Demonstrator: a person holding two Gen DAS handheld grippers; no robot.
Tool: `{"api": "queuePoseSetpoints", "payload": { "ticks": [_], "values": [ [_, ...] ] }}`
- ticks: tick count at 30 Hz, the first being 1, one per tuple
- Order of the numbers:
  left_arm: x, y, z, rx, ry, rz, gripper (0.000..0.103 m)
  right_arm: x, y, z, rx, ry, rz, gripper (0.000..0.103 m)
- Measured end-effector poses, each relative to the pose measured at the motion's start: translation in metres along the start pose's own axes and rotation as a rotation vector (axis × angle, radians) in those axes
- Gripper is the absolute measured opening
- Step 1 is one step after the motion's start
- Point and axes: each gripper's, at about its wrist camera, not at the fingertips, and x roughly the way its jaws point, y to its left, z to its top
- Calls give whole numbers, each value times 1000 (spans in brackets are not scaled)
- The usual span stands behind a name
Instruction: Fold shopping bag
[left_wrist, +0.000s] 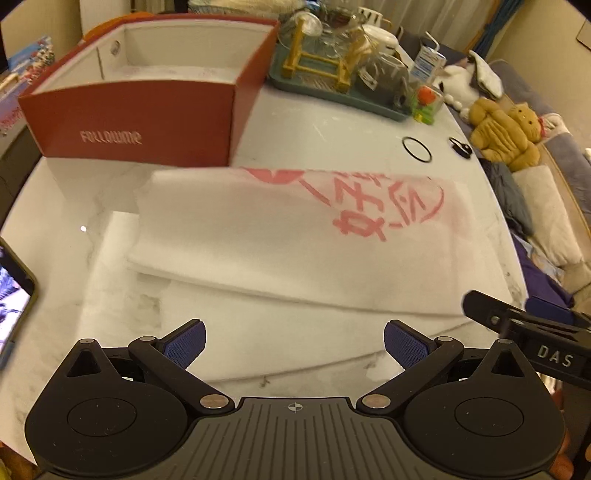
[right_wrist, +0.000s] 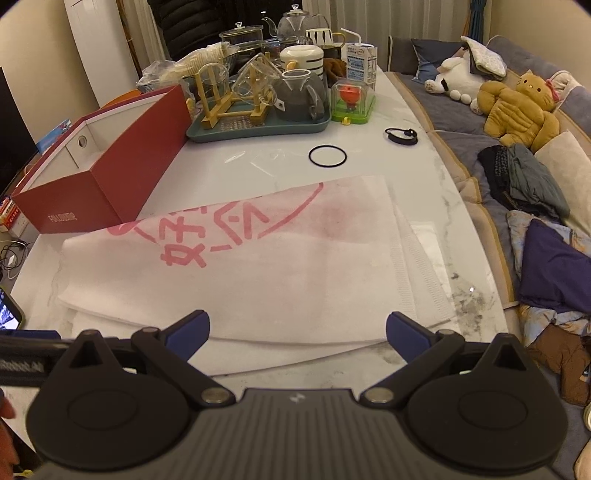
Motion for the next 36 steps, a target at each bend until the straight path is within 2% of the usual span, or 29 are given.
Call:
{"api": "queuePoseSetpoints", "payload": {
  "ticks": [3,9,13,17,20,26,32,35,36],
  "values": [
    [1,-2,5,27,-8,81,103,-1,-5,1,14,-8,-5,103],
    [13,-1,10,37,50,123,103,4,-11,4,60,-3,-18,102],
    [14,-3,12,41,39,121,103,5,-14,4,66,-21,-44,101],
    [14,-9,14,65,38,121,103,5,-19,6,89,-70,-9,101],
    [15,-10,15,66,41,113,103,8,-19,7,106,-39,6,101],
    [19,-6,14,49,43,128,103,12,-19,6,92,-18,-27,101],
    [15,-3,15,37,-28,86,103,17,-29,5,97,-2,-70,101],
    [26,-10,17,120,-53,121,101,21,-42,3,114,-5,-104,101],
    [31,-13,17,159,-62,129,96,22,-47,2,120,-5,-115,101]
  ]
}}
